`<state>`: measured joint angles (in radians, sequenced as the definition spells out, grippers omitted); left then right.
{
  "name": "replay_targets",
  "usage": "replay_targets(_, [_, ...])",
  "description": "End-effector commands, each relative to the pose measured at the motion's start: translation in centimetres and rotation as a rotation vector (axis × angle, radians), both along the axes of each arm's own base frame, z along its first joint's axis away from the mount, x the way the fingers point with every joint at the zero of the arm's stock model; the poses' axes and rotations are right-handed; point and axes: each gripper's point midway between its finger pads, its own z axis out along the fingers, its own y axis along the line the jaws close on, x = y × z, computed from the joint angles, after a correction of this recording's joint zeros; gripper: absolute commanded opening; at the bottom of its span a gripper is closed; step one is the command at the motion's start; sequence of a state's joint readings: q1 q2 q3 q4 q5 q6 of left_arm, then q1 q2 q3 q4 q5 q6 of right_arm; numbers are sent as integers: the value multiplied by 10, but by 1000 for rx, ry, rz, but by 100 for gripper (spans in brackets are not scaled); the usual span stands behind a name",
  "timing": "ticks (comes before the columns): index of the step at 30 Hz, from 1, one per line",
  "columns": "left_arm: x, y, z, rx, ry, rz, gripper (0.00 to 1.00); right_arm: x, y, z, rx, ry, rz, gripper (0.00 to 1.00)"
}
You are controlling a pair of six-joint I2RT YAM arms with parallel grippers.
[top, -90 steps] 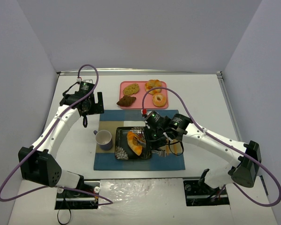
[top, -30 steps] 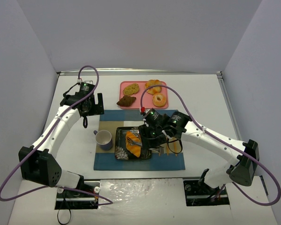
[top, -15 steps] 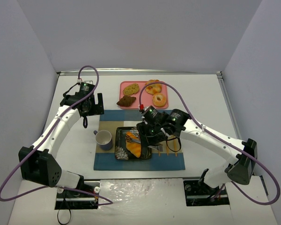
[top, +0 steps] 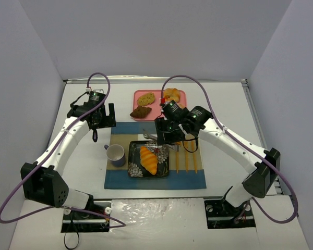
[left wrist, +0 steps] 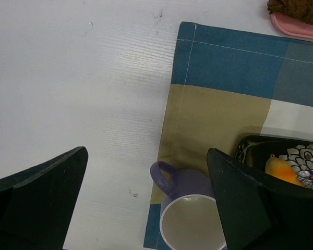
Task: Place the bread
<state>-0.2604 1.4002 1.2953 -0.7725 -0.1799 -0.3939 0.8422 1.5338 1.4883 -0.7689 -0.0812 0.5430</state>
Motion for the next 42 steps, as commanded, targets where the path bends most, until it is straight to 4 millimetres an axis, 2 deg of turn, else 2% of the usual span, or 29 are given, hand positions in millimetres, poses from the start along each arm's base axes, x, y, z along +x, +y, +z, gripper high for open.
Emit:
replay_targets(1, [7, 2, 29, -16, -99, 9, 97, 42, -17, 29, 37, -81, -90, 54])
replay_targets(7, [8, 3, 32, -19, -104, 13, 97, 101, -55, 44, 31, -139, -248, 54])
replay_targets(12, [7, 3, 32, -16, -104, 14, 97, 148, -106, 47, 16, -162, -423, 54])
replay_targets(15, [7, 4, 33, -14, -105, 15, 97, 174, -144, 46, 10, -172, -540, 54])
replay_targets(22, [10, 6, 35, -11, -109, 20, 97, 213, -209, 35, -61, -218, -744, 55])
replay_targets(26, [12, 7, 36, -10, -110, 23, 97, 226, -237, 17, -117, -238, -822, 56])
replay_targets(34, [16, 6, 39, -8, -116, 24, 97, 244, -264, -31, -142, -243, -902, 56])
replay_targets(42, [28, 0, 37, -21, -123, 8, 97, 254, -271, -60, -164, -238, -912, 56])
